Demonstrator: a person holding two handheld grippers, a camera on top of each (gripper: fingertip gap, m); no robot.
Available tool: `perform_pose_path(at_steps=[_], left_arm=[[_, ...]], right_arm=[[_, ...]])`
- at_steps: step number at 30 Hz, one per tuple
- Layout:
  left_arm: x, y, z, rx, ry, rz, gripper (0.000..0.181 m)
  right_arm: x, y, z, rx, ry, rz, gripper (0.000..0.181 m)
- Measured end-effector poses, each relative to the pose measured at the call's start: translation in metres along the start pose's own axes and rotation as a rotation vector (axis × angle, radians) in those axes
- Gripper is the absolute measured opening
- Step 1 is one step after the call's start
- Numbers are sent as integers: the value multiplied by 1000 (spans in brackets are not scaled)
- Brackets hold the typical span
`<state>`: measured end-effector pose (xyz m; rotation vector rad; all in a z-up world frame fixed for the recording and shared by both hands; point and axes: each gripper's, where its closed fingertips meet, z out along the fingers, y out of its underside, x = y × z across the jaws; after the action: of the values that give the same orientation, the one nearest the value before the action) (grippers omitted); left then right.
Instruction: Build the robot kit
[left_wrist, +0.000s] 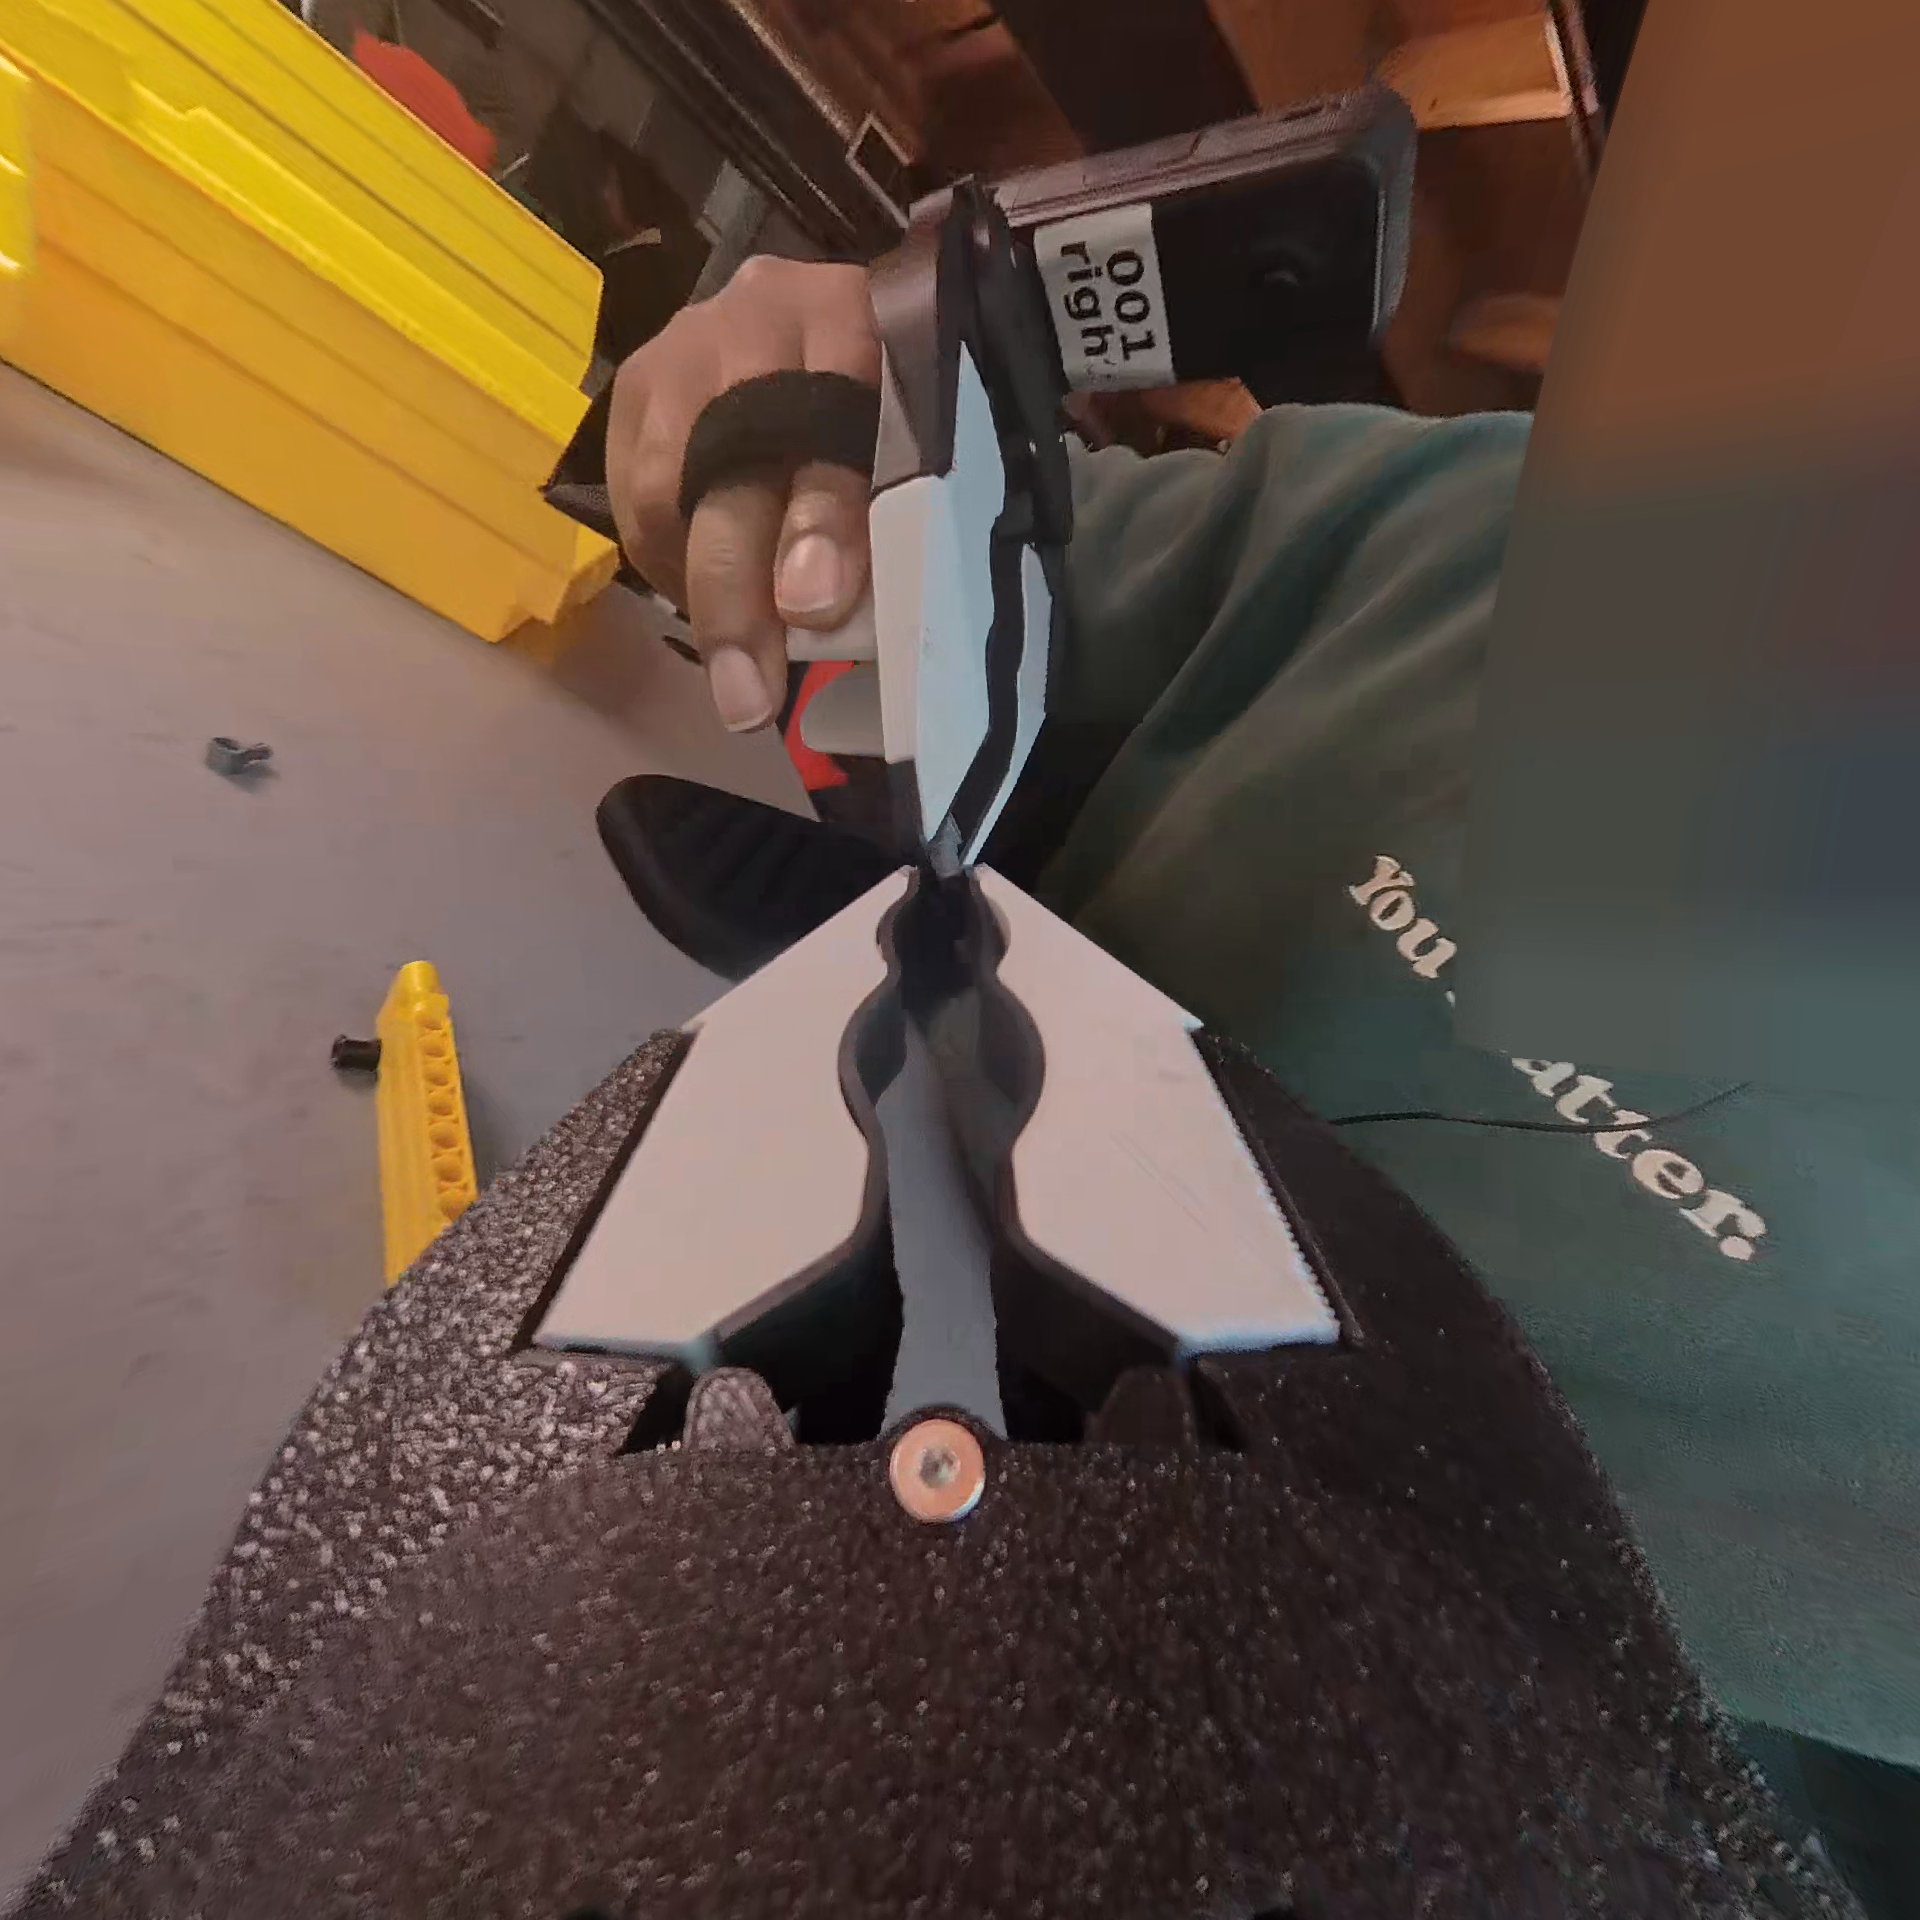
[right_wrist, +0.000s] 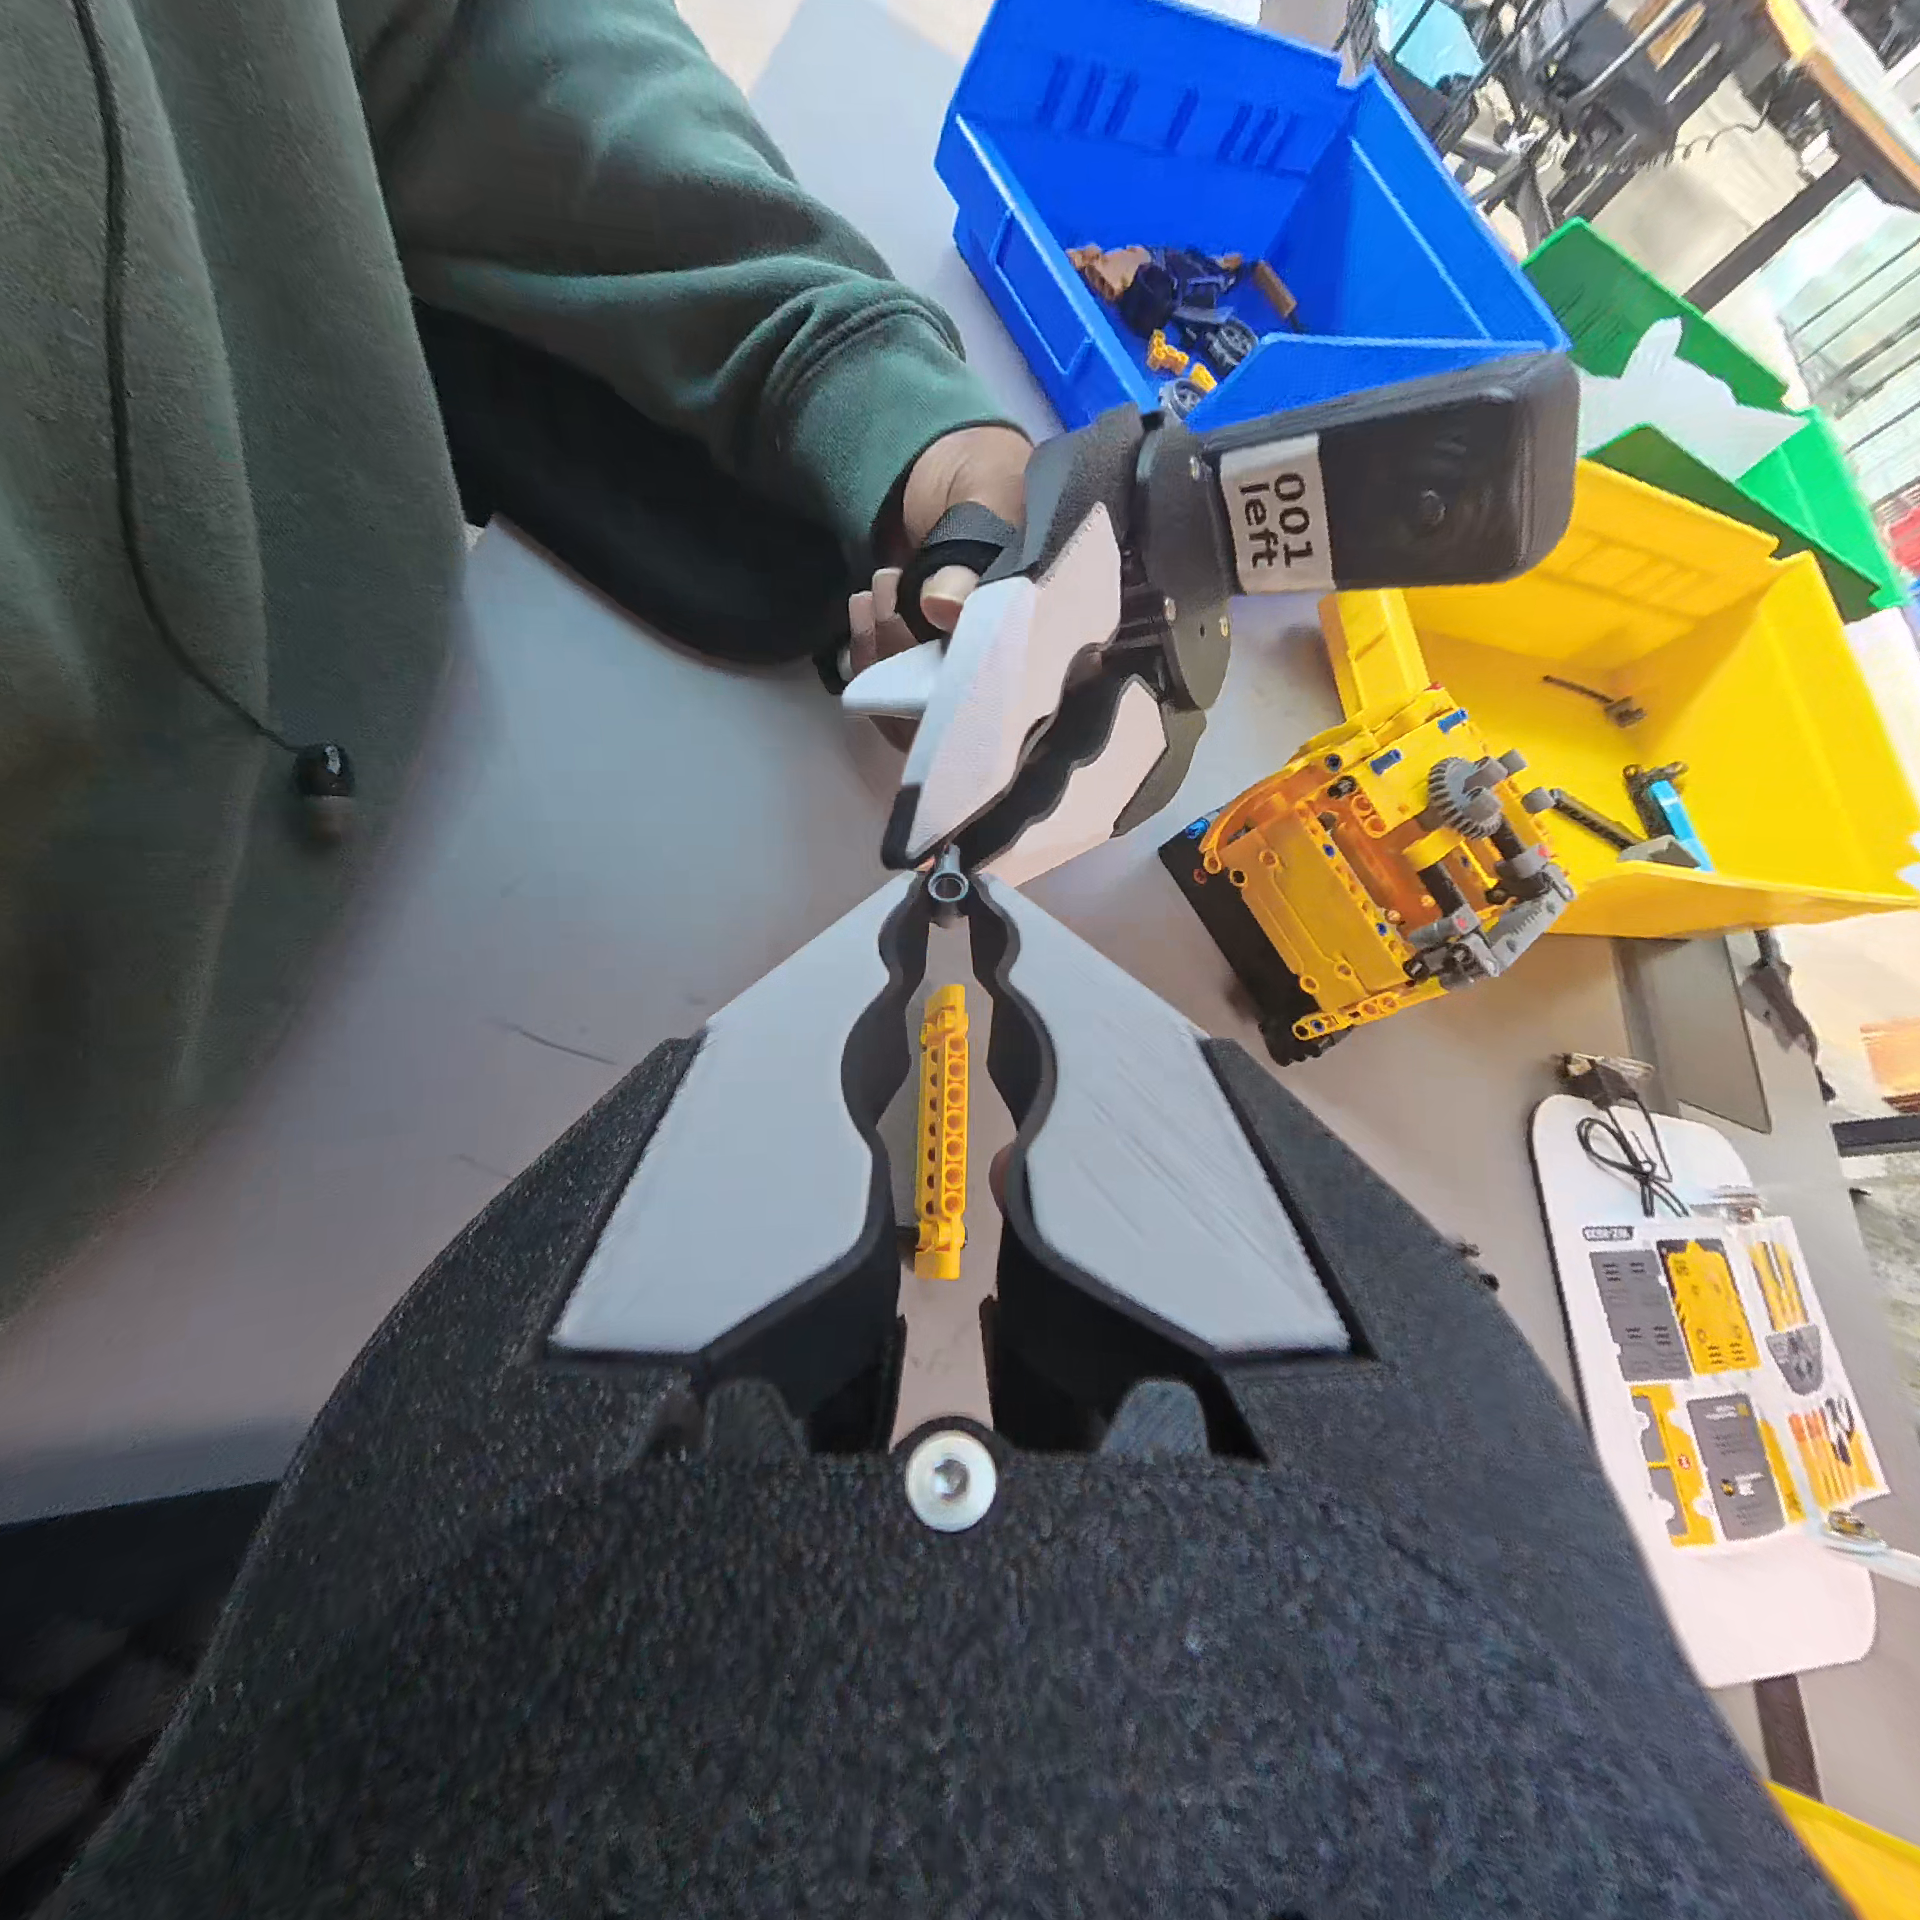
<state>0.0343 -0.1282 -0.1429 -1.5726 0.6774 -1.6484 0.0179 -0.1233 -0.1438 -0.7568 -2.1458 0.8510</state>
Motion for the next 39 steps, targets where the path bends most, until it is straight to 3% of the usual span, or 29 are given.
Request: perform_pose_path(at_steps=[8,15,25,30,39], left_arm=[[5,-4,3,45,49,-46,4],[13,-6,3,55,86,-13,4],[12,-4,3,46,98,-26,4],[9,3,5,14,83,-26,3],[9,2,5,22,90,-32,3]], right_arm=[[-6,-4,-5,2,35,-62,6],[-8,-13,-7,76,17,-21,7],[-10,-12,-5,68,-14,-7,7],[-16,-6,-3,49,-81,98,8],[-14,-13,-1,81,-54,121,11]])
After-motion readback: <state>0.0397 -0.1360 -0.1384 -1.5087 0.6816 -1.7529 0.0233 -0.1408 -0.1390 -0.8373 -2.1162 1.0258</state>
